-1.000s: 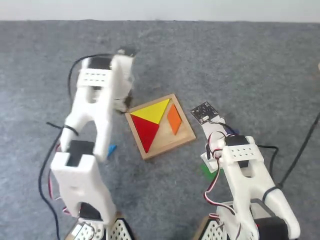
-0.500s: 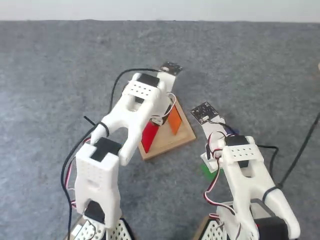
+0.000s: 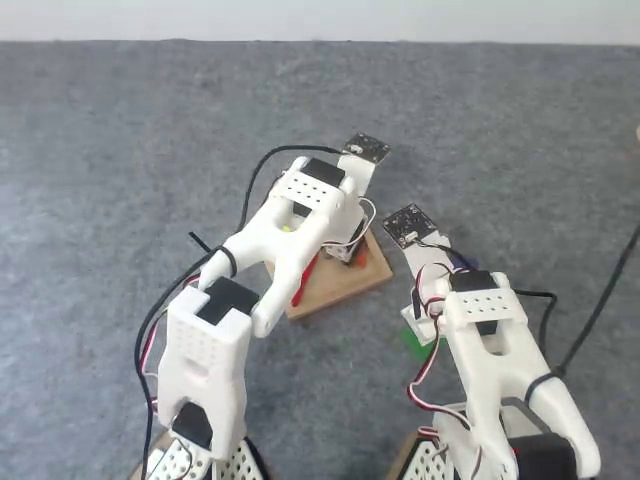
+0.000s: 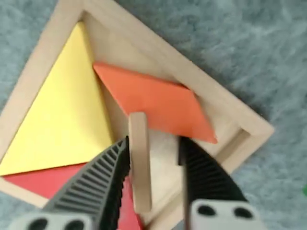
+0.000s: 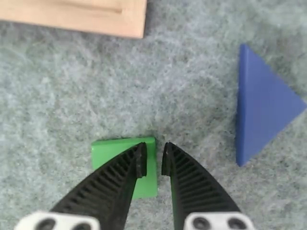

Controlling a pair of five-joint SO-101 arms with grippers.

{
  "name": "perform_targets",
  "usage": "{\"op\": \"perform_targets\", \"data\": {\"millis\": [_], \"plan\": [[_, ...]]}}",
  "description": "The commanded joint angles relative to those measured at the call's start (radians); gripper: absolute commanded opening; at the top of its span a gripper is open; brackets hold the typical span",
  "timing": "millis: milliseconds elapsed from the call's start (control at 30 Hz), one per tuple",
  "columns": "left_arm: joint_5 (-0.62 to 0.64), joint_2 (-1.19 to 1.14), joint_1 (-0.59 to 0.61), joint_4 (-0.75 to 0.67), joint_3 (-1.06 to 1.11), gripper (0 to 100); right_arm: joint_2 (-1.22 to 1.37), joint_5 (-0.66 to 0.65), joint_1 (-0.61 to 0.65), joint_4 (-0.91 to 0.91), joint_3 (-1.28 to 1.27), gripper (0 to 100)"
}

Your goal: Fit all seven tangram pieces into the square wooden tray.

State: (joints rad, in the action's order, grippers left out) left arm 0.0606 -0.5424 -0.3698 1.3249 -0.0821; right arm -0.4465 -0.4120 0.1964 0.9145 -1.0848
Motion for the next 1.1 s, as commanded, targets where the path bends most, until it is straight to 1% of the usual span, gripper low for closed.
{"op": "perform_targets", "data": {"millis": [0, 167, 300, 400, 500, 700, 933, 1067], "plan": [[0.000, 0.026, -0.012, -0.005, -0.010, 20, -0.005, -0.012, 0.013, -0.010, -0.021, 8.0], [0.003, 0.026, -0.032, 0.038, -0.044, 20, -0.005, -0.012, 0.013, -0.012, -0.021, 8.0], [0.008, 0.026, -0.048, 0.118, -0.104, 20, -0.005, -0.012, 0.013, -0.012, -0.021, 8.0], [0.006, 0.026, -0.041, 0.169, -0.145, 20, -0.005, -0.012, 0.015, -0.012, -0.021, 8.0], [-0.002, 0.026, -0.040, 0.186, -0.153, 20, -0.005, -0.012, 0.015, -0.012, -0.021, 8.0], [-0.003, 0.025, -0.037, 0.181, -0.153, 20, -0.005, -0.012, 0.015, -0.012, -0.021, 8.0], [-0.029, 0.017, 0.011, 0.160, -0.147, 20, -0.005, -0.011, 0.015, -0.012, -0.021, 8.0], [-0.020, 0.015, 0.011, 0.087, -0.148, 20, -0.005, -0.009, 0.015, -0.013, -0.020, 8.0]]}}
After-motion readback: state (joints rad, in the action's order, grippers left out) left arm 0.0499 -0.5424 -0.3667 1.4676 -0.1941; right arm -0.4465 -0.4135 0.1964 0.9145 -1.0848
